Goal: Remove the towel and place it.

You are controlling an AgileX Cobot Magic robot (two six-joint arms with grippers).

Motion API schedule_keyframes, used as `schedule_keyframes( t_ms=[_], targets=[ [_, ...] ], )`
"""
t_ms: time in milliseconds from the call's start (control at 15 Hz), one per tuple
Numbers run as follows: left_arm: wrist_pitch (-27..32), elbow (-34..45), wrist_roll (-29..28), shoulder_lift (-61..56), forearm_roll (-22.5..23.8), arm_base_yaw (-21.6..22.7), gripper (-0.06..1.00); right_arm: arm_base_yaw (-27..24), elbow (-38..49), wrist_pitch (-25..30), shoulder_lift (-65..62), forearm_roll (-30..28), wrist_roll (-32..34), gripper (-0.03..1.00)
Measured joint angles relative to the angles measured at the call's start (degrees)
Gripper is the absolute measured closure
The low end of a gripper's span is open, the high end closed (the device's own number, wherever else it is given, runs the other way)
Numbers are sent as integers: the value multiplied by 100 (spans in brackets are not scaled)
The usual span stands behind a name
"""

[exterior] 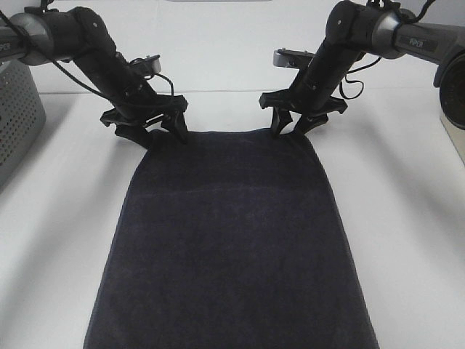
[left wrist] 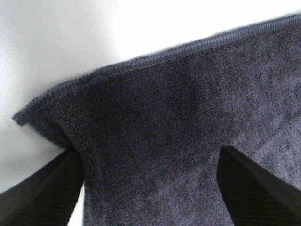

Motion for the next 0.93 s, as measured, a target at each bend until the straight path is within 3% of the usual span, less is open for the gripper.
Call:
schedule_keyframes(
  t_ms=[67, 267, 333, 467, 533, 600, 733, 933],
  targets=[
    [0, -6, 0, 0, 11, 0, 20, 0, -11, 17, 11, -74, 17, 47],
    [-11, -6, -11, 0, 195, 0, 32, 0, -29, 178, 17, -286, 103, 72],
    [-11, -6, -11, 0, 218, 0, 44, 0, -29, 195, 17, -309, 103, 76],
    [-11, 0, -11, 29, 304, 0, 76, -6, -97, 309, 29, -350, 109, 96],
    [-11, 0, 23, 40, 315, 0, 88, -6, -166, 367, 57, -350, 109, 96],
    [-11, 0, 52, 46, 315, 0, 93, -6, -229, 418, 69, -361, 109, 96],
    [-23, 0, 52, 46, 355, 0, 94, -6, -367, 487, 109, -390, 109, 96],
    [-23, -281, 69, 80, 808, -29, 94, 6, -854, 590, 269, -630, 109, 96]
  ],
)
